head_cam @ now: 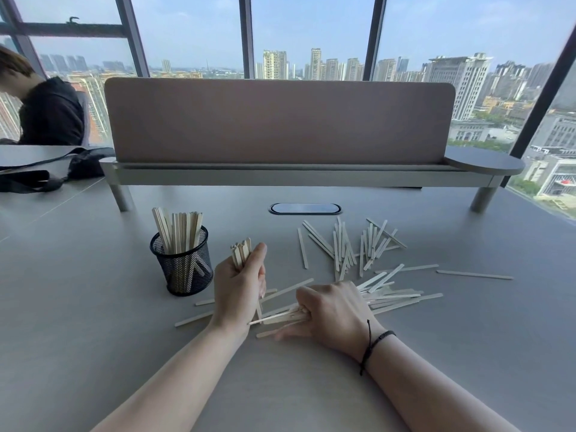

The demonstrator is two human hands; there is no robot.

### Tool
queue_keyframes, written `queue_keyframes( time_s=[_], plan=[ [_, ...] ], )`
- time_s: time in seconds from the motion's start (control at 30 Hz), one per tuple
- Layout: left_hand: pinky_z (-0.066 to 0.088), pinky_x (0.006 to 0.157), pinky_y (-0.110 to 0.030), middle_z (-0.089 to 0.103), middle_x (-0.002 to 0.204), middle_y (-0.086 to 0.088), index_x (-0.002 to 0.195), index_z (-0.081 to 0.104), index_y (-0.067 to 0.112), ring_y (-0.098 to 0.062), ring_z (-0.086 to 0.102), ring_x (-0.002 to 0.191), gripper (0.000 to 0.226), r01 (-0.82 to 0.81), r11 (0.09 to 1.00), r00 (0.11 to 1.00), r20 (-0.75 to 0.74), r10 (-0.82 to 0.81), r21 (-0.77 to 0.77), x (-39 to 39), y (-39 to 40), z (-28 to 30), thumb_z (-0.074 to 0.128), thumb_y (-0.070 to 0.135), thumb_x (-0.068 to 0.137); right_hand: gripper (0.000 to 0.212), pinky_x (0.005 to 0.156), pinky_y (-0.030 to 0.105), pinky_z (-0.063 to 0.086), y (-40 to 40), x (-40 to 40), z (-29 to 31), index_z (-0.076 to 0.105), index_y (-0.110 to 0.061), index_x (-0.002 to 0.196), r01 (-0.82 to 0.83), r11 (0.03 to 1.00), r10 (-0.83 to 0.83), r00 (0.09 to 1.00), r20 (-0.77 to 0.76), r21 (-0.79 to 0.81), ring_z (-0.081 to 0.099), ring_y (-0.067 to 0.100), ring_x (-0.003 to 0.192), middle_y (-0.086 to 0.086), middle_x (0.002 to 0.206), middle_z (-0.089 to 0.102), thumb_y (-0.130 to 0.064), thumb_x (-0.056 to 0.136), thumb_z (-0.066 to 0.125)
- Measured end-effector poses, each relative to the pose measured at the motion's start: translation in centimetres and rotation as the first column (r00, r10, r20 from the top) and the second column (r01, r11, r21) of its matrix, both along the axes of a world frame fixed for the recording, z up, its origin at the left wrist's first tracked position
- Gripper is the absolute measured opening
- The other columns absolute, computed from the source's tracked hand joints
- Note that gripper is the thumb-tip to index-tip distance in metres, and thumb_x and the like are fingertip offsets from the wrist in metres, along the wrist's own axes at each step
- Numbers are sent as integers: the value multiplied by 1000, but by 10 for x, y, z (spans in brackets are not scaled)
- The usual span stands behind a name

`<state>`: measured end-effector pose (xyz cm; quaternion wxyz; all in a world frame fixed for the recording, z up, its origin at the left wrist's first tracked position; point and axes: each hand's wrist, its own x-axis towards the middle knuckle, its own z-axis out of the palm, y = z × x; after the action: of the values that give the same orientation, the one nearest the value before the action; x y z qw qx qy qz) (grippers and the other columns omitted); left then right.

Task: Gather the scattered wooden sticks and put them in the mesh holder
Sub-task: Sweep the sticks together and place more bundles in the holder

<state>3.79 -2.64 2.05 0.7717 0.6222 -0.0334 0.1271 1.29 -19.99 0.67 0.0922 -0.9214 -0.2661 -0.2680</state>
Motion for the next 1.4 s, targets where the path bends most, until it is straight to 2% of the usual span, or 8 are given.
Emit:
queue_keyframes(
  time_s=[0.1,0.3,0.43,0.6,0.8,1.1,1.23,1.4],
  plan=[
    [22,50,-33,29,44,-6,52,40,16,-18,28,45,48,13,1000,1000,-6,-13,-4,0,0,2,64,36,88,54,41,30,19,0,3,-3,29,-19,65,-43,999,43,999,32,-19,41,29,45,0,53,44,-53,81,68],
    [26,45,-28,30,38,-3,52,38,6,-17,28,38,56,-57,998,998,15,57,-31,4,6,7,60,23,100,47,41,28,23,3,1,25,29,-23,63,-36,958,29,999,29,284,31,22,44,-2,48,30,-46,88,61],
    [25,46,-30,31,39,-4,49,38,11,-17,28,38,58,-47,998,998,31,46,35,2,6,3,58,24,102,59,46,34,23,26,-5,68,33,-8,56,-25,650,159,982,-104,760,23,12,48,9,50,25,-46,92,61],
    [22,47,-33,30,44,-6,58,34,-5,-17,27,43,59,-19,996,999,34,16,91,-3,2,1,59,26,102,50,44,25,24,38,6,99,45,-20,53,25,279,304,946,-113,960,28,14,43,3,49,32,-32,98,59],
    [29,46,-29,34,42,-9,54,42,2,-20,32,41,56,-39,991,999,36,34,130,-4,4,1,61,27,101,55,48,39,20,40,15,72,35,6,69,124,213,345,918,-193,969,24,24,48,12,53,31,-34,96,63],
    [24,46,-31,30,39,-6,52,36,-3,-19,28,39,61,-27,992,1000,12,26,125,-5,3,2,61,26,100,51,42,21,18,31,14,117,32,-17,57,122,50,385,913,-132,991,19,13,38,2,49,24,-28,100,56],
    [20,48,-35,30,48,-11,59,31,-7,-22,26,46,64,-5,993,1000,22,2,119,-5,4,3,63,38,90,51,45,23,9,30,20,134,34,-21,55,335,-26,498,821,-279,942,14,12,40,0,48,20,-35,99,58],
    [27,47,-25,32,50,6,79,62,-7,-14,29,49,48,8,976,993,116,-33,215,-12,0,8,69,39,91,44,47,26,9,35,24,125,39,-22,60,480,33,527,737,-423,877,15,14,40,-4,46,23,-35,97,60]
  ],
)
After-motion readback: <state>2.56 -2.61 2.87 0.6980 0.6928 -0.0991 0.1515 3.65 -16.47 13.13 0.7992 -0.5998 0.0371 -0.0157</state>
